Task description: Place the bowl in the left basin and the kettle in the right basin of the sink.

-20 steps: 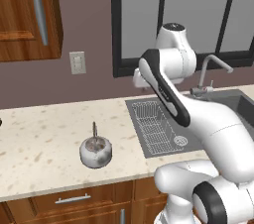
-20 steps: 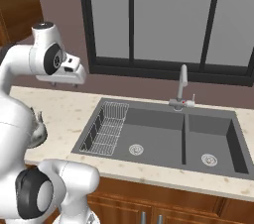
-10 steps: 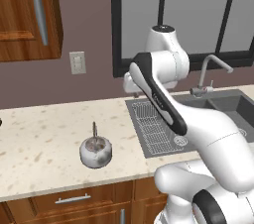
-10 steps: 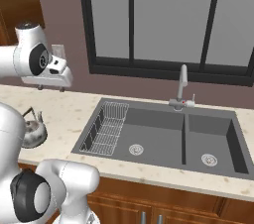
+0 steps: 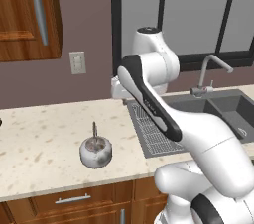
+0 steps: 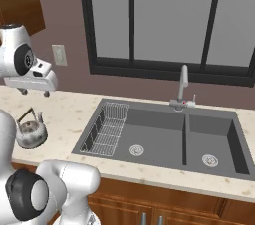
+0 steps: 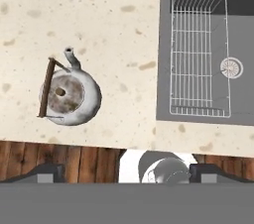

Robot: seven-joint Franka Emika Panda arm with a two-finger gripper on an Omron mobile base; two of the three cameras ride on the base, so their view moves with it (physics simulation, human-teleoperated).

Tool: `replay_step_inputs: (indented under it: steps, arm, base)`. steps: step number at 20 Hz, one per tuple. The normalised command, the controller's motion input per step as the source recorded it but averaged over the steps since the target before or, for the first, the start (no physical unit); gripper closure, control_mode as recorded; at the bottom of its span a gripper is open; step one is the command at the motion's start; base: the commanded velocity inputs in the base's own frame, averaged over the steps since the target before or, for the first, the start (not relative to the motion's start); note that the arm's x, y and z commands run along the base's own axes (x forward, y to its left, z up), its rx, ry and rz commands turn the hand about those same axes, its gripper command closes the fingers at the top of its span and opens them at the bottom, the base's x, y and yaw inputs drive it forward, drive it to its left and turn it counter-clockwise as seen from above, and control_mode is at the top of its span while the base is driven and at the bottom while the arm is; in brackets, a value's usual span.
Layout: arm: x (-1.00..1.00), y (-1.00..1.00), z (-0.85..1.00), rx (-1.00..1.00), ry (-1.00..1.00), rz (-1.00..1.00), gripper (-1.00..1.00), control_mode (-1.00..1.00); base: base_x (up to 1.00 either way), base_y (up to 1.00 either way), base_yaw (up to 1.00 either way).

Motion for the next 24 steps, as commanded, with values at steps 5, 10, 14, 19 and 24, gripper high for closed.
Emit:
replay_step_inputs:
  steps: [5, 10, 14, 19, 24]
  arm:
    - [-0.19, 0.38, -0.12, 0.0, 0.07, 0.0, -1.0, -1.0]
    - [-0.09, 0.33, -0.32, 0.0, 0.05, 0.0, -1.0, -1.0]
    - [0.0, 0.26, -0.41, 0.0, 0.01, 0.0, -1.0, -1.0]
    - [0.0, 0.21, -0.38, 0.0, 0.0, 0.0, -1.0, -1.0]
    - [0.0, 0.22, -0.35, 0.0, 0.0, 0.0, -1.0, -1.0]
  base:
    - [0.0, 0.0, 0.0]
    - [0.0, 0.0, 0.0]
    - [0.0, 0.0, 0.0]
    - [0.0, 0.0, 0.0]
    - [0.0, 0.0, 0.0]
